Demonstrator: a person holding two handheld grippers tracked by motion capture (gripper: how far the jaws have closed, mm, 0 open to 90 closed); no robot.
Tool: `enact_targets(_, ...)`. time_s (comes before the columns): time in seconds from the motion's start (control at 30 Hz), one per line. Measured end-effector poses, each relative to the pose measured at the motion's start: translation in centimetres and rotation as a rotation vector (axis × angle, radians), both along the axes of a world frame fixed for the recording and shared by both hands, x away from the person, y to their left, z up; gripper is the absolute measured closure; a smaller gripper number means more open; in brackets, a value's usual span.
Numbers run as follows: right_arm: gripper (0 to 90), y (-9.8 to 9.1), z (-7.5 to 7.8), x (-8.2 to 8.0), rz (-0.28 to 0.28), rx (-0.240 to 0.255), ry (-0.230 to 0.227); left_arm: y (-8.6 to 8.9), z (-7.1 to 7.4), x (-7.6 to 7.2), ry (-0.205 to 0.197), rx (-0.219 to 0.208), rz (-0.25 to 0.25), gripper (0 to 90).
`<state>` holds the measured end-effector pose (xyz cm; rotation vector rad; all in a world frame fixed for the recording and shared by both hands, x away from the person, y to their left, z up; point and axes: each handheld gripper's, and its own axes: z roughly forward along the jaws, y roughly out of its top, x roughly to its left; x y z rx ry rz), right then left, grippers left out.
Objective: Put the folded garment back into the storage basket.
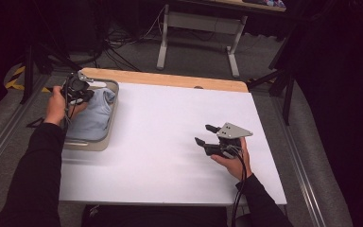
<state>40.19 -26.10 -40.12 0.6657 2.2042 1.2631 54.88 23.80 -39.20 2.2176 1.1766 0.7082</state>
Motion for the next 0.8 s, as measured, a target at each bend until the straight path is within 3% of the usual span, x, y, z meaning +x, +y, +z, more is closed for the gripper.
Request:
enact_targets(0.1, 35.4, 0.0, 0.0, 0.0, 0.001, 0.0, 0.001, -0.4, -0.6, 0.3, 0.041, 0.012, -0.018, 87.4)
enact_targets(0.17, 35.4, 0.0, 0.0, 0.0, 0.001, 0.001, 0.0, -0.6, -1.0, 0.4, 0.044, -0.016, -0.026, 87.7)
enact_targets(0.23, 35.4, 0.0, -0.1, 0.0, 0.002, -0.001, 0.0, -0.9, -1.2, 0.4, 0.051, -0.015, -0.038, 87.7)
enact_targets(0.37, 35.3, 0.0, -0.2, -0.1, 0.005, -0.009, -0.011, -1.3, -1.6, 0.6, 0.061, 0.012, -0.037, 87.7)
enact_targets(0.53, 34.8, 0.3, -0.3, -0.3, 0.013, -0.017, -0.019, -1.7, -2.3, 0.7, 0.101, 0.043, -0.038, 87.8)
enact_targets(0.67, 34.7, 0.5, -0.5, -0.4, 0.021, -0.035, -0.019, -2.0, -2.3, 0.6, 0.093, 0.072, -0.037, 88.2)
enact_targets(0.7, 34.6, 0.6, -0.5, -0.4, 0.024, -0.038, -0.018, -1.7, -1.9, 0.3, 0.062, 0.043, -0.033, 87.8)
enact_targets(0.73, 34.6, 0.7, -0.5, -0.4, 0.025, -0.036, -0.018, -1.7, -1.9, 0.3, 0.062, 0.043, -0.033, 87.5)
enact_targets(0.8, 34.6, 0.7, -0.5, -0.5, 0.026, -0.034, -0.02, -1.3, -1.1, -0.2, 0.004, 0.011, -0.026, 87.4)
